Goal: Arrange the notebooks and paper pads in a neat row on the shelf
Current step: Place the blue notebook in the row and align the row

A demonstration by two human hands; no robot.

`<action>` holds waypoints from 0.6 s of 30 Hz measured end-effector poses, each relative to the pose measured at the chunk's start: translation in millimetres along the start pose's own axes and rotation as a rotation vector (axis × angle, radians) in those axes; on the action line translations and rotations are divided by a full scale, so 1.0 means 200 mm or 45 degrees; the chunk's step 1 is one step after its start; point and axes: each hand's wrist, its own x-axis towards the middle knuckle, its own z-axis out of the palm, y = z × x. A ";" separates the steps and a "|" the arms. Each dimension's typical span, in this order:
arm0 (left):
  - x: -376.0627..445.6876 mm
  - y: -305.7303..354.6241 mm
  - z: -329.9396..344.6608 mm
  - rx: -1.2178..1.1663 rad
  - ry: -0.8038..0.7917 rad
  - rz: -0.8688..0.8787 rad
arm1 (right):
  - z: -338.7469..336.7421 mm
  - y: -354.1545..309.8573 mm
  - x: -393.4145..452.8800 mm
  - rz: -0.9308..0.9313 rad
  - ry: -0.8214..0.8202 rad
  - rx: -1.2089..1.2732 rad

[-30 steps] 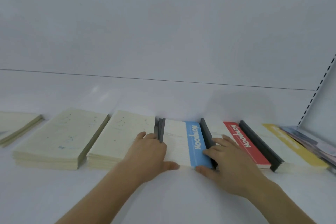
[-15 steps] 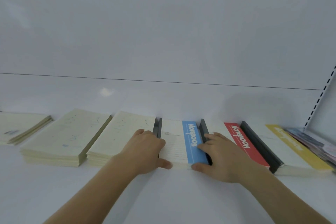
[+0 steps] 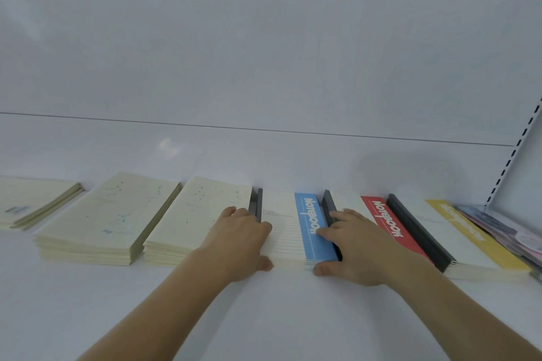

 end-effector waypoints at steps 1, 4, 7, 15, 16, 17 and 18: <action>0.00 0.00 0.00 0.005 -0.001 -0.001 | 0.00 0.00 0.00 0.000 -0.001 0.002; -0.01 0.01 0.00 0.034 0.018 -0.010 | 0.01 0.00 0.00 0.002 0.010 0.004; -0.02 0.03 0.00 0.069 0.043 -0.025 | 0.02 0.00 -0.01 0.010 0.035 -0.022; -0.08 0.05 -0.01 -0.009 0.165 -0.100 | 0.02 -0.02 -0.04 0.000 0.145 0.019; -0.09 0.05 -0.01 -0.026 0.200 -0.111 | 0.02 -0.02 -0.04 0.000 0.195 0.049; -0.11 0.05 -0.02 -0.042 0.234 -0.128 | 0.02 -0.03 -0.04 -0.004 0.251 0.073; -0.13 0.05 -0.03 -0.061 0.261 -0.150 | 0.01 -0.06 -0.04 -0.013 0.302 0.092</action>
